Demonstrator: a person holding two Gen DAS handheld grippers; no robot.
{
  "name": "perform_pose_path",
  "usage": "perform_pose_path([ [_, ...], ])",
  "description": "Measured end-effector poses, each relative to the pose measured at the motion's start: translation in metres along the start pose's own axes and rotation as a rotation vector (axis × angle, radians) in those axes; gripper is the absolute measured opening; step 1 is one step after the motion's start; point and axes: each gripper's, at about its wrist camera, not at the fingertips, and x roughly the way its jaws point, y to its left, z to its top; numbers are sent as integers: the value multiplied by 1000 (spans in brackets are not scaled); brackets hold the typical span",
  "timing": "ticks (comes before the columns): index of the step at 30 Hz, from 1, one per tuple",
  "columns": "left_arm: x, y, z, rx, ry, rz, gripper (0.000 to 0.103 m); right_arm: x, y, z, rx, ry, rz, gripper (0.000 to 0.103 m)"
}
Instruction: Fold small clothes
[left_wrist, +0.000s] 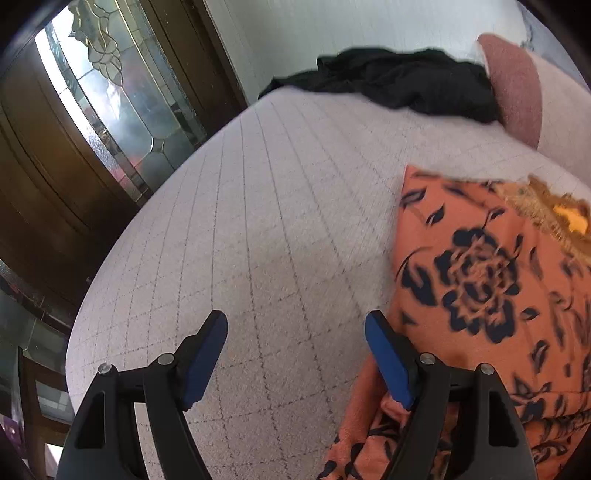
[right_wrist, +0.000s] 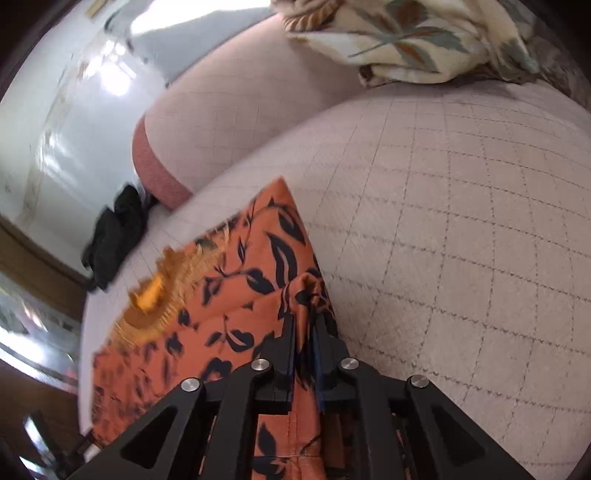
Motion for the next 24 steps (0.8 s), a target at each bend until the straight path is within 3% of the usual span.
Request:
perform_pose_path([
  [3, -25, -7, 6, 12, -112, -30, 78, -40, 11, 6, -26, -156, 44, 11],
  [5, -37, -16, 7, 38, -146, -107, 78, -57, 17, 3, -34, -218, 108, 18],
  [8, -35, -32, 2, 97, -115, -171, 78, -45, 43, -6, -130, -115, 153, 18],
  [11, -9, -54, -8, 200, 1, -128, 82, -12, 62, -24, -241, -8, 48, 18],
  [13, -4, -55, -12, 207, -13, -116, 87, 18, 60, -36, -274, 142, -26, 19],
  [14, -7, -54, -10, 208, -9, -109, 87, 26, 57, -41, -276, 163, -42, 19],
  [17, -28, -42, -10, 171, -48, -149, 87, 0, 65, -47, -300, 119, -39, 18],
  [19, -55, -30, -18, 150, -105, -167, 87, -38, 66, -57, -293, 46, 40, 18],
  [22, -97, -14, -35, 117, -159, -237, 87, -94, 69, -76, -314, -76, 46, 21],
  [23, -113, -9, -44, 109, -183, -265, 87, -114, 68, -86, -329, -116, 45, 25],
  [24, -130, -4, -54, 105, -205, -291, 87, -131, 65, -96, -341, -145, 41, 42],
])
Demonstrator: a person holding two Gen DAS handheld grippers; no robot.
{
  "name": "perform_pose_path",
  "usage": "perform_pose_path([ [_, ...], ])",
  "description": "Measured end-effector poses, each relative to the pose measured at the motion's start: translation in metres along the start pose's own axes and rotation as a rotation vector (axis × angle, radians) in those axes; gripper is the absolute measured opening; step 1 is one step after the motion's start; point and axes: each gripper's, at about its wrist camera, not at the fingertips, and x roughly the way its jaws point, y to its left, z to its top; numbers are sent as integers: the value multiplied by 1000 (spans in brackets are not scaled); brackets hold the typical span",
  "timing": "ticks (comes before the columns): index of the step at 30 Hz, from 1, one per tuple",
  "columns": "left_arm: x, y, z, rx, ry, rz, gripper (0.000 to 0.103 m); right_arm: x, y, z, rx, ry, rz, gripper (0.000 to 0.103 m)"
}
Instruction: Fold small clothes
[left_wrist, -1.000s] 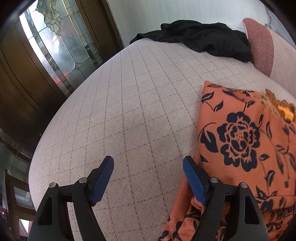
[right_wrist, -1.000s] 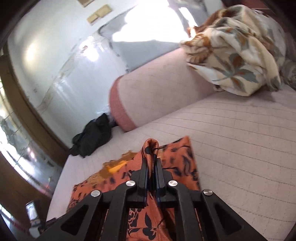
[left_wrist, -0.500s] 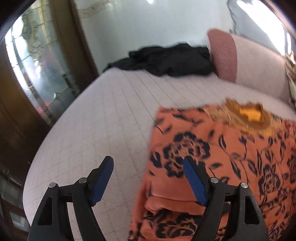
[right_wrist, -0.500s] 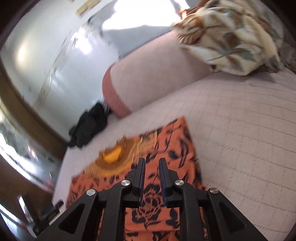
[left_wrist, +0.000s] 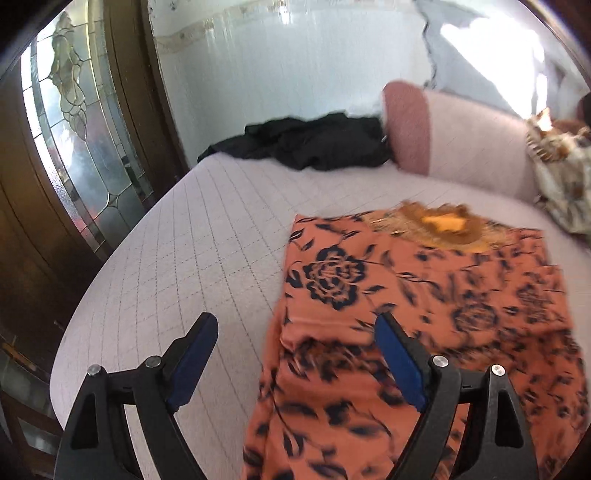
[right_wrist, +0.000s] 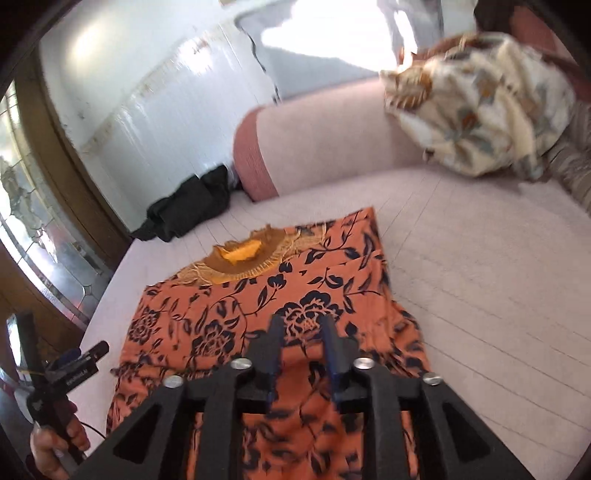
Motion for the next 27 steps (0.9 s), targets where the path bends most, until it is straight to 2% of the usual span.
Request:
perform_pose_path([
  [1, -13, -2, -2, 2, -15, -14, 87, -19, 2, -8, -7, -26, -7, 74],
  [2, -29, -4, -9, 8, -31, -29, 88, -39, 1, -16, -4, -66, -3, 83],
  [3, -46, -6, -17, 23, -47, -47, 89, -61, 1, -27, -2, -114, -1, 83],
  [4, -64, -12, -27, 56, -64, -63, 90, -80, 4, -31, -11, -122, -15, 83],
  [7, -106, -25, -51, 144, -92, -78, 90, -122, 1, -50, 5, -99, -22, 83],
  [9, -133, -33, -68, 188, -93, -120, 90, -148, -1, -60, 16, -91, -20, 83],
  [13, -173, -43, -94, 223, -86, -196, 91, -191, 0, -87, -28, -85, -42, 83],
  [17, -206, -54, -107, 253, -101, -243, 91, -215, 2, -106, -53, -84, -39, 83],
  [19, -220, -57, -108, 260, -138, -212, 96, -225, 7, -111, -87, -98, -62, 83],
  [22, -233, -55, -103, 256, -149, -197, 96, -234, 18, -109, -130, -102, -120, 83],
  [25, -241, -40, -98, 224, -172, -157, 96, -236, 32, -103, -157, -97, -181, 83],
  [27, -237, -26, -95, 188, -160, -141, 96, -232, 42, -102, -194, -80, -223, 83],
])
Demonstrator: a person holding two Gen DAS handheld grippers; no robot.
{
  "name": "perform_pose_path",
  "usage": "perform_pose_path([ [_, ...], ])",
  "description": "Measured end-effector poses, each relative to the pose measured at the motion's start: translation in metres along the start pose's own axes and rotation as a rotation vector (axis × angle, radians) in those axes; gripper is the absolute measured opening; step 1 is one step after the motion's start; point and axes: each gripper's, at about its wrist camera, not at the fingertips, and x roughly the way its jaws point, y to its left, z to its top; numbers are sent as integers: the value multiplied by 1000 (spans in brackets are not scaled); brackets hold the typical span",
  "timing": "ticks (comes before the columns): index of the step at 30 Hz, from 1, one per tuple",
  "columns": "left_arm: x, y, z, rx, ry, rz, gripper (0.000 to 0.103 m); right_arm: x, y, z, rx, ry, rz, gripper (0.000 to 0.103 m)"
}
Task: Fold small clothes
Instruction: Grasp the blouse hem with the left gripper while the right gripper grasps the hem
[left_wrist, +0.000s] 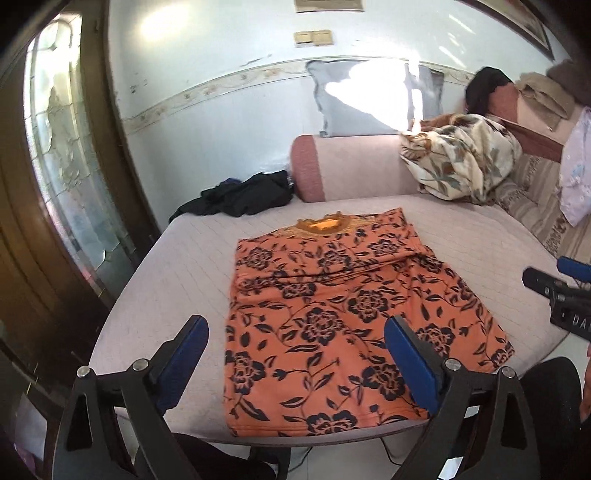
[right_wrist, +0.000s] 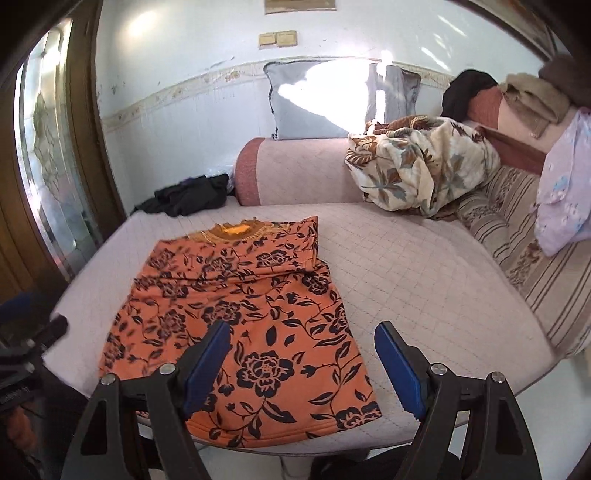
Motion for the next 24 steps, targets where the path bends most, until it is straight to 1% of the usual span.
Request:
perform_pose_path([
  [2, 10, 18, -6, -44, 32, 39, 96, 7, 12, -2, -56, 32, -22, 83],
  [4, 25, 38, -19, -93, 84, 83, 96, 17, 19, -9, -88, 66, -5, 83],
  [7, 47, 64, -46, -153, 176, 128, 96, 33, 21, -20, -68, 114, 32, 83],
  [10, 62, 82, -73, -167, 243, 185, 96, 47, 23, -30, -52, 147, 80, 83],
  [12, 72, 94, -90, -188, 293, 203, 96, 57, 22, -37, -50, 174, 95, 83],
  [16, 85, 114, -112, -258, 362, 179, 96, 76, 6, -51, -9, 232, 86, 83],
  [18, 91, 120, -119, -296, 381, 160, 96, 83, -7, -56, 29, 250, 79, 83],
  [21, 100, 122, -126, -344, 405, 99, 96, 87, -26, -58, 66, 258, 56, 83],
  [23, 104, 117, -127, -345, 406, 63, 95, 89, -38, -57, 89, 253, 33, 83],
  [24, 108, 113, -129, -340, 410, 43, 92, 91, -46, -56, 106, 252, 24, 83],
])
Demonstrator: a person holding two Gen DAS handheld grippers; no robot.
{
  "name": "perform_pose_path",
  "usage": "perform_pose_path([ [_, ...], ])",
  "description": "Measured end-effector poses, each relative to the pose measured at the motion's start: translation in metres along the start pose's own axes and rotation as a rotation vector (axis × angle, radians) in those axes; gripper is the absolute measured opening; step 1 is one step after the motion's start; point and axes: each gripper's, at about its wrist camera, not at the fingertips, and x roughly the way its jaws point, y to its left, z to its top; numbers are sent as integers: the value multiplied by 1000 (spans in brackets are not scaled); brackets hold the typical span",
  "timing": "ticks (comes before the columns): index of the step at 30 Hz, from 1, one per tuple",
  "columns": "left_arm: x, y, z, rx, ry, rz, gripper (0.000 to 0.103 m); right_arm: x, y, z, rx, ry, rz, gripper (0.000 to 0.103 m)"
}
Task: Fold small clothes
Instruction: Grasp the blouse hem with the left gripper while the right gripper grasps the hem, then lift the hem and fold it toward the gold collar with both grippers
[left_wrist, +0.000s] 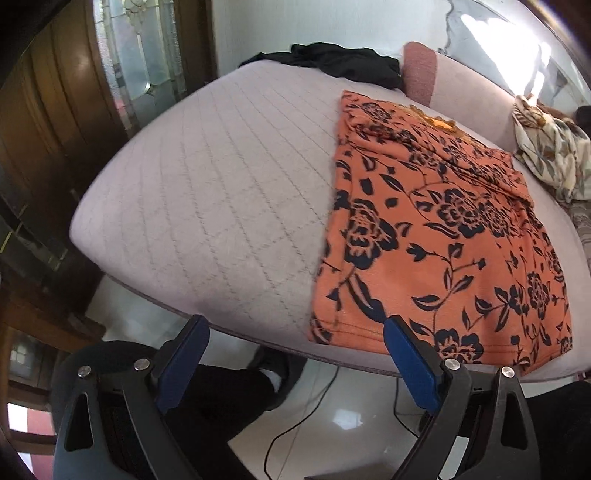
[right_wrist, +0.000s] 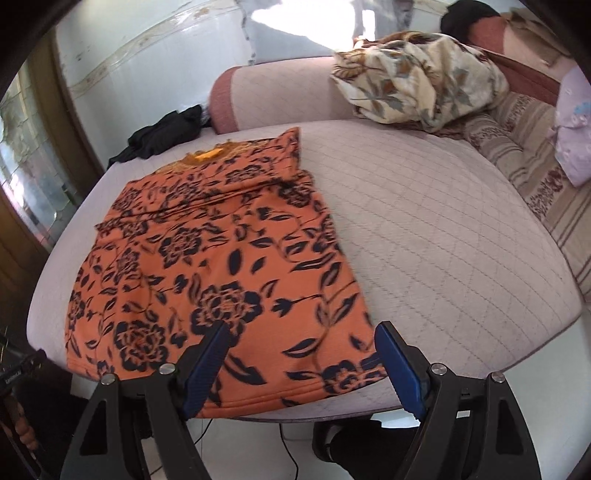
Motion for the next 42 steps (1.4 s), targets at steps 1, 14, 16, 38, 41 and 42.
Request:
perform_pose_path([
  [1, 5, -4, -1, 11, 10, -21, 83, 1, -6, 1, 17, 3, -2, 83],
  [14, 53, -15, 14, 40, 104, -233, 10, 30, -89, 5, 298, 96, 118, 82],
  [16, 52, -14, 16, 39, 108, -272, 10, 40, -94, 4, 319, 115, 144, 82],
  [38, 59, 0, 15, 21, 149, -332, 11, 70, -20, -12, -40, 267, 57, 13],
  [41, 55, -4, 16, 63, 143, -301, 23, 65, -28, -6, -4, 281, 104, 13],
  [42, 56, -6, 15, 74, 148, -280, 35, 67, -28, -4, -2, 298, 102, 13],
])
